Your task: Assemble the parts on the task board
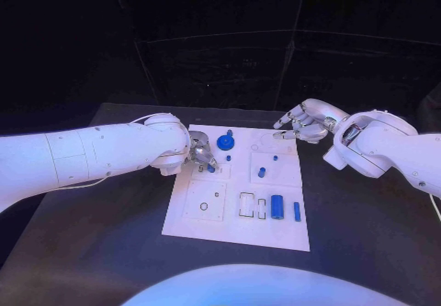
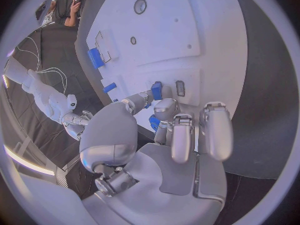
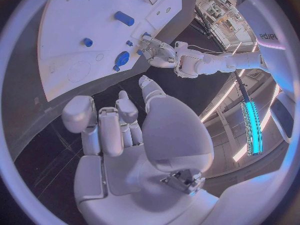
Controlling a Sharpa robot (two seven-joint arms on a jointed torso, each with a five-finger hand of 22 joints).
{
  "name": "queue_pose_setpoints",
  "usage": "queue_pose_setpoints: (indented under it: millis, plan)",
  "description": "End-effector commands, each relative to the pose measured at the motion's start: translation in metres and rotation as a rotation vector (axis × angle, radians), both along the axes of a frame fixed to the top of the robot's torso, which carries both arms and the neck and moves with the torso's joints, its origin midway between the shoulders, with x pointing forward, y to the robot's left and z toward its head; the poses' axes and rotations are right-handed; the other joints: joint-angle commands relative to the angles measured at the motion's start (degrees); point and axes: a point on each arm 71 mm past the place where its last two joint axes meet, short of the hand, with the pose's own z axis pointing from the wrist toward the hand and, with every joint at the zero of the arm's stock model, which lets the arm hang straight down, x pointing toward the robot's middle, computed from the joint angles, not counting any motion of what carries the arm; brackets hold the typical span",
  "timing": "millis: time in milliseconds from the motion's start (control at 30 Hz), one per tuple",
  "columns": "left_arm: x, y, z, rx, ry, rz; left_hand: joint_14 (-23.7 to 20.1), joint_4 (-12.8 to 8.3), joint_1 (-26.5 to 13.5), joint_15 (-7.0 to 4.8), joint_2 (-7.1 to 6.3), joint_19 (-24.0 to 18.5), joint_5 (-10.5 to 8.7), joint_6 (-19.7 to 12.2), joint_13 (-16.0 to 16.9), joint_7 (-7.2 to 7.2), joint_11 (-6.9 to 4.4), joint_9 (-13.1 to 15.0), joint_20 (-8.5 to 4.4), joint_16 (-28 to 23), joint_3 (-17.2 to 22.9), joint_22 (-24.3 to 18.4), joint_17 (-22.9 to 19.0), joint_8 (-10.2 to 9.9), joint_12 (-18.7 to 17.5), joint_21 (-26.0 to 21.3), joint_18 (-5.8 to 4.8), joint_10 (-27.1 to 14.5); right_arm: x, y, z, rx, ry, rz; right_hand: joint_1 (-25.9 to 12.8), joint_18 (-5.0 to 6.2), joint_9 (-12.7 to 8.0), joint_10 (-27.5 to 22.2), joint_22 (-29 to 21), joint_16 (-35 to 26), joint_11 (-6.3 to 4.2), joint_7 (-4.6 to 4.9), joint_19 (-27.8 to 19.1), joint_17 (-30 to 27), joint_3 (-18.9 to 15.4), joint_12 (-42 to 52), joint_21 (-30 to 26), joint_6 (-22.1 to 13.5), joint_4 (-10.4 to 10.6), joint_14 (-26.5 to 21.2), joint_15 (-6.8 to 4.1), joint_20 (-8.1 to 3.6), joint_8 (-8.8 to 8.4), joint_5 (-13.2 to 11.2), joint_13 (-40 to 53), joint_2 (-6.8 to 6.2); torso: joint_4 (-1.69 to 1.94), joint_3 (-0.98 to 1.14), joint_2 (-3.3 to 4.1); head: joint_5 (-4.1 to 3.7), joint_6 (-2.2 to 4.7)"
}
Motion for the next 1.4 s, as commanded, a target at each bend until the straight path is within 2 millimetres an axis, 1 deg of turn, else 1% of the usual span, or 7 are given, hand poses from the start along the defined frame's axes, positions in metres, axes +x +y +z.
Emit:
queue_pose_setpoints:
  millis: [33,200,367,500,700,867,1400]
  plan:
    - [-0.0026,0.0004,-0.0051,0.022,0.037,-0.014,5.86,-0.44,0.03,-0.39,0.09,1.51,-0.15,0.44,0.03,-0.17,-0.19,-0.09,-0.54,0.19,-0.07,0.08,15.10,0.23,0.18,0.33,-0.74,0.35,-0.0001,0.0012,0.0010,0.003,0.001,0.010,0.06,0.40,-0.04,-0.34,-0.22,-0.39,-0.16,-0.01,-0.59,-0.19,-0.25,-0.30,-0.31,0.46,-0.04,2.10,-0.36,-0.06,0.28,0.23,-0.16,0.34,0.02,0.00,0.01,-0.19,-0.01]
    - [-0.0025,0.0000,-0.0053,0.024,0.040,-0.016,5.86,-0.37,-0.08,-0.40,0.02,1.50,-0.17,0.47,0.00,-0.20,-0.20,-0.09,-0.56,0.19,-0.39,0.06,15.10,0.20,0.16,0.31,-0.73,0.32,0.0001,0.0004,0.0009,0.002,0.002,0.008,0.06,0.40,-0.04,-0.34,-0.22,-0.39,-0.16,-0.01,-0.59,-0.19,-0.25,-0.30,-0.31,0.46,-0.04,2.10,-0.36,-0.06,0.28,0.23,-0.16,0.34,0.12,-0.13,-0.06,-0.26,-0.16]
    - [-0.0033,-0.0006,-0.0057,0.028,0.047,-0.023,5.86,-0.37,-0.19,-0.44,-0.24,1.45,-0.18,0.57,0.13,-0.27,-0.25,-0.09,-0.59,0.19,-1.12,-0.09,15.10,0.18,0.27,0.18,-0.69,0.34,0.0003,0.0010,0.0019,0.011,-0.009,0.006,0.01,0.47,-0.08,-0.64,-0.70,-0.71,-0.12,0.03,-0.78,-0.61,-0.39,-0.66,-0.58,0.30,0.01,1.98,-0.35,-0.06,0.23,0.26,-0.51,0.28,0.05,-0.02,-0.05,-0.20,-0.22]
    - [-0.0032,-0.0001,-0.0057,0.029,0.048,-0.022,5.86,-0.30,-0.40,-0.49,-0.60,1.43,-0.17,0.67,0.24,-0.33,-0.30,-0.08,-0.63,0.19,-1.89,-0.10,15.10,0.17,0.36,0.15,-0.69,0.36,0.0007,0.0007,0.0026,0.018,-0.018,0.002,-0.09,0.56,-0.13,-1.09,-1.27,-1.09,-0.07,0.08,-1.02,-1.13,-0.53,-1.24,-0.90,0.11,0.10,1.85,-0.32,-0.05,0.17,0.26,-1.08,0.27,0.09,-0.10,-0.02,-0.27,-0.18]
    - [-0.0033,0.0003,-0.0059,0.032,0.050,-0.023,5.86,1.25,-1.79,-0.54,-0.15,1.46,-0.09,1.05,0.38,-0.40,-0.36,-0.17,-0.69,0.19,-3.64,0.05,15.10,0.03,0.53,0.21,-0.71,0.44,0.0005,0.0009,0.0035,0.030,-0.025,0.003,0.01,1.42,-0.25,-5.51,-6.73,-4.99,0.10,0.26,-3.44,-6.22,-1.00,-7.57,-4.09,-0.59,0.44,0.39,-0.21,0.10,0.06,0.26,-7.33,0.29,0.03,0.02,0.04,0.03,-0.31]
    - [-0.0034,0.0004,-0.0060,0.033,0.052,-0.025,5.86,2.34,-2.85,-0.54,0.05,1.52,-0.11,1.27,0.55,-0.40,-0.36,-0.23,-0.71,0.19,-4.81,0.23,15.10,-0.08,0.71,0.31,-0.74,0.51,0.0009,0.0000,0.0037,0.036,-0.026,-0.003,0.04,1.54,-0.27,-5.88,-7.46,-5.55,0.10,0.28,-3.71,-6.79,-1.12,-8.23,-4.62,-0.74,0.55,0.28,-0.18,0.09,0.07,0.26,-8.09,0.30,0.09,-0.10,0.02,-0.05,-0.45]
    - [-0.0021,-0.0005,-0.0065,0.038,0.056,-0.027,5.86,4.40,-4.98,-0.54,-0.11,1.65,-0.20,1.83,0.97,-0.44,-0.36,-0.31,-0.71,0.19,-8.20,0.71,15.10,-0.21,1.16,0.59,-0.83,0.70,0.0014,-0.0009,0.0041,0.040,-0.032,-0.012,-0.01,1.84,-0.25,-6.84,-9.60,-7.24,0.14,0.31,-4.41,-8.57,-1.53,-9.88,-6.13,-0.94,0.93,-0.03,-0.17,0.10,0.19,0.14,-10.07,0.24,0.05,-0.04,-0.02,-0.10,-0.78]
